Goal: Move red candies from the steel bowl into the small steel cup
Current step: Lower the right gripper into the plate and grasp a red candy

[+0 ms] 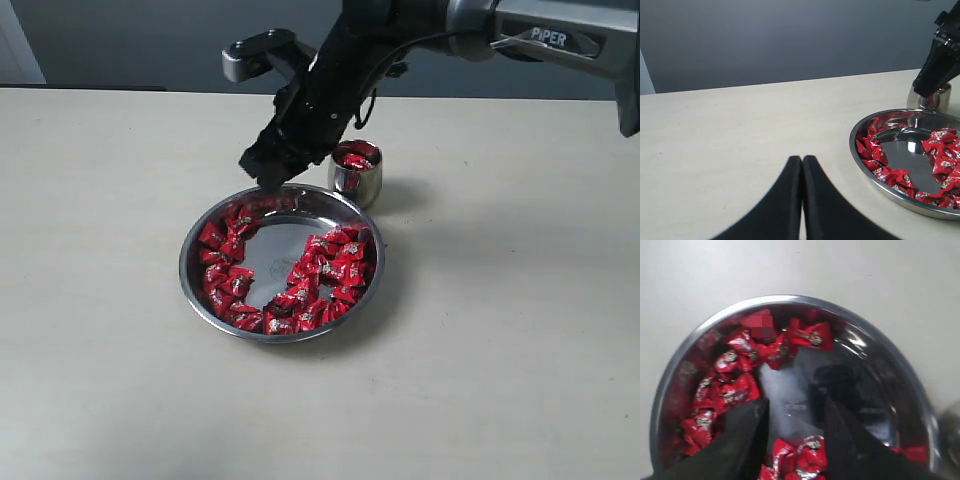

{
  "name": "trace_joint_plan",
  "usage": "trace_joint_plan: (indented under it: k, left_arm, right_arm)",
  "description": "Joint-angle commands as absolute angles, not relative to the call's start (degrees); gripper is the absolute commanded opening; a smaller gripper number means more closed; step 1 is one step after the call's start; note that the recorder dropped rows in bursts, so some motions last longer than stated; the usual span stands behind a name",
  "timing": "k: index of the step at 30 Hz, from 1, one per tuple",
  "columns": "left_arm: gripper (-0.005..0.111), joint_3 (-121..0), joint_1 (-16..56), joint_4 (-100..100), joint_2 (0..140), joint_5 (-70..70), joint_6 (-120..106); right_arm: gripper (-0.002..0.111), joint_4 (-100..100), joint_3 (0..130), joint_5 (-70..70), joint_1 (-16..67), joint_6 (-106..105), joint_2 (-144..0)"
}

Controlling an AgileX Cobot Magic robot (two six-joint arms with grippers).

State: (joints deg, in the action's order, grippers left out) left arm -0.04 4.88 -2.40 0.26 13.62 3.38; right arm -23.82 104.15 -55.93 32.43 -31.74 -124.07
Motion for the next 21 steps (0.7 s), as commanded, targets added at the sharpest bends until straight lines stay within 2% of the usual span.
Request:
trace_joint_plan:
  k: [1, 21]
  left_arm:
    - [0.0, 0.0, 5.3, -2.5, 0.0, 13.3, 3.5]
    - [0.0, 0.0, 5.3, -2.5, 0.0, 13.3, 3.5]
  right_arm:
    - [0.049, -24.5, 104.3, -56.2, 35.2, -34.2, -126.1]
    - [0.05, -27.7, 104.3, -57.1, 37.8, -34.2, -133.7]
